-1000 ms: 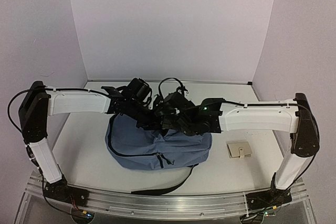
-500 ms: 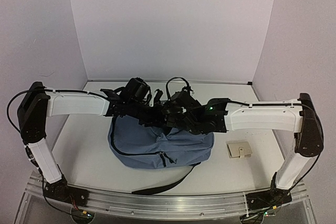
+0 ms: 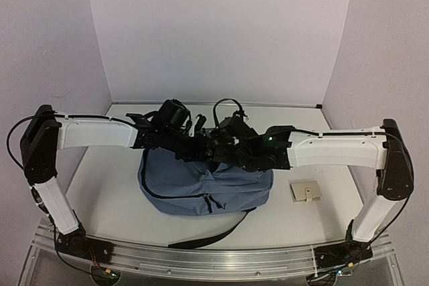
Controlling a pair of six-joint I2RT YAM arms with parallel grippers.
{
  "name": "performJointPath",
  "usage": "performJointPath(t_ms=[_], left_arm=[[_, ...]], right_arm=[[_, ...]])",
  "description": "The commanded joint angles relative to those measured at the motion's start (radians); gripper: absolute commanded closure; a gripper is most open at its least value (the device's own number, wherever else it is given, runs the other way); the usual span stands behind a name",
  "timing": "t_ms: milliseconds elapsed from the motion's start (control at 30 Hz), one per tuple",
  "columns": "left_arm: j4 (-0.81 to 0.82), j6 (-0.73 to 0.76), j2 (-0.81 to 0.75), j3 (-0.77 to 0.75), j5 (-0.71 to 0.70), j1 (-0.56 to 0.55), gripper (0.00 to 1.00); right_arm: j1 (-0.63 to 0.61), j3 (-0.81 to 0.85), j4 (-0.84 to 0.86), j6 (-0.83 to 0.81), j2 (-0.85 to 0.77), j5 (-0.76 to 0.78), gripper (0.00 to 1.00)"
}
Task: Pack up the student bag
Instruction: Place the stationery in the student bag.
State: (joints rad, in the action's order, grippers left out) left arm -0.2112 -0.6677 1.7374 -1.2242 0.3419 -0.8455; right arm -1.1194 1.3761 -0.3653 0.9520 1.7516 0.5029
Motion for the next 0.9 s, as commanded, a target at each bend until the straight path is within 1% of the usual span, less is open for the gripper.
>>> performJointPath(t_ms=[0, 67, 167, 400, 533, 667, 867], left_arm=[[0.017, 0.020, 0.044, -0.051, 0.041, -0.001, 0.64], [0.048, 0.011, 0.056, -0.053, 0.062, -0.001, 0.69], [0.118, -0.020, 0.080, -0.052, 0.098, -0.002, 0.73], [0.204, -0.039, 0.145, -0.095, 0.116, -0.003, 0.75], [0.206, -0.038, 0.142, -0.096, 0.103, -0.003, 0.75], [0.168, -0.018, 0.068, -0.044, 0.037, -0.001, 0.71], [0.047, -0.001, -0.087, 0.052, -0.070, 0.005, 0.59]], right_arm=[[0.014, -0.009, 0.014, 0.010, -0.059, 0.034, 1.00], [0.016, -0.012, 0.014, 0.010, -0.061, 0.036, 1.00], [0.017, -0.012, 0.015, 0.010, -0.057, 0.035, 1.00], [0.019, -0.015, 0.017, 0.013, -0.052, 0.032, 1.00], [0.025, -0.022, 0.019, 0.016, -0.060, 0.036, 1.00], [0.041, -0.040, 0.025, 0.018, -0.065, 0.015, 1.00], [0.122, -0.157, 0.134, 0.008, -0.113, -0.137, 1.00]])
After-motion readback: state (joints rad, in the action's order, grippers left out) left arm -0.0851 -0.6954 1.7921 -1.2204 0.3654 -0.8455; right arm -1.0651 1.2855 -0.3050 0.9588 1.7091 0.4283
